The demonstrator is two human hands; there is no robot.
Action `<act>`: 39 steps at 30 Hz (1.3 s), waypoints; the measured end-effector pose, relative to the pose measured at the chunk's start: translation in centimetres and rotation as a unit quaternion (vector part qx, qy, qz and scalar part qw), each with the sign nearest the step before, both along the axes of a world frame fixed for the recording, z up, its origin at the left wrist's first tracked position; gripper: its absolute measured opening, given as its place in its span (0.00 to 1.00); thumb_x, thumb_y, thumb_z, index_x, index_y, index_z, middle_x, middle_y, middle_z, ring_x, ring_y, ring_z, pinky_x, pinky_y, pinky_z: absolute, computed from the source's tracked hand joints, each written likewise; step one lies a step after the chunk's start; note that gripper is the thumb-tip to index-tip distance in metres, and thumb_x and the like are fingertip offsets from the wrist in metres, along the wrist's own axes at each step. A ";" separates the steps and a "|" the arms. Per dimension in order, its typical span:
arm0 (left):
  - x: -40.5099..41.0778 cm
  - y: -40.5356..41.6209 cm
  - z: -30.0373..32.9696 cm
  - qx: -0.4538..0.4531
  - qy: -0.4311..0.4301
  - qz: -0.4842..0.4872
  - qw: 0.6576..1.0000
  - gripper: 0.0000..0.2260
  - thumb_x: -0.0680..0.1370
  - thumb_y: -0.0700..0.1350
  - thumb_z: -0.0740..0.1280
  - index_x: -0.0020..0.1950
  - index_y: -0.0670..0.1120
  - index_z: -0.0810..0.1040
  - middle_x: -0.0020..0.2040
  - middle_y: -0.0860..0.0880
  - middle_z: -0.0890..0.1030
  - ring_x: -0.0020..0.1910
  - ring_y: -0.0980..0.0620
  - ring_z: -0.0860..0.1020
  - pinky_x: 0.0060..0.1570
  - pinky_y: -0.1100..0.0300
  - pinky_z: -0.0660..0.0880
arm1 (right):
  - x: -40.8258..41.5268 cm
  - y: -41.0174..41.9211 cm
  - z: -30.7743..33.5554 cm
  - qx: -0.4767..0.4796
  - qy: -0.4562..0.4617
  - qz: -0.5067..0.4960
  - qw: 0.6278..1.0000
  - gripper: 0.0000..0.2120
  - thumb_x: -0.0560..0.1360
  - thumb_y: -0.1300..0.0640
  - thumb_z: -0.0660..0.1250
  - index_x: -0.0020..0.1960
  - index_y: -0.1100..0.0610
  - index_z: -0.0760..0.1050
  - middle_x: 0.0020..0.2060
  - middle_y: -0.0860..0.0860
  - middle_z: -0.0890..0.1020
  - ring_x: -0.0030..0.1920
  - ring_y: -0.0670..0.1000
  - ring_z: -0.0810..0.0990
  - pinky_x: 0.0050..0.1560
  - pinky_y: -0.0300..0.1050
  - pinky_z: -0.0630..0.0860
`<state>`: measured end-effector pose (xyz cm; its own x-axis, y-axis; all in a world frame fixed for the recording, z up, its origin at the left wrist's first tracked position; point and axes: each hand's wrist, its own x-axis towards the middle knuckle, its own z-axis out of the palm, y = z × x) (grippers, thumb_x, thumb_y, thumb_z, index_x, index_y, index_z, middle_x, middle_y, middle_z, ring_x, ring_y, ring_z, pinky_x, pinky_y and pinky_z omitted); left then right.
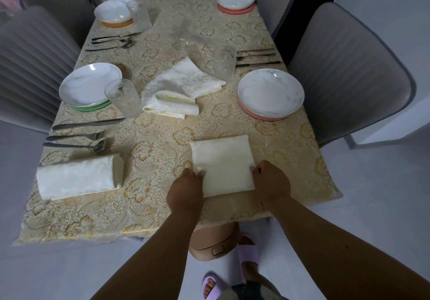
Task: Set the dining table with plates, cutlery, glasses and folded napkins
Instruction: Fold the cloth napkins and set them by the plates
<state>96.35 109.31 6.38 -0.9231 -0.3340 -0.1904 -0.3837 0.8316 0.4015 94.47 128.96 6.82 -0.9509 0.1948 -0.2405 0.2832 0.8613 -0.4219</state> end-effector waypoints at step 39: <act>0.4 -0.1 -3.3 -0.108 0.092 -0.385 0.912 0.30 0.80 0.64 0.48 0.77 0.48 0.61 0.77 0.46 0.61 0.76 0.48 0.57 0.71 0.41 0.54 | -0.4 -1.3 0.0 0.131 0.253 0.093 0.954 0.13 0.74 0.53 0.67 0.53 0.60 0.72 0.40 0.56 0.79 0.39 0.57 0.78 0.37 0.48 0.75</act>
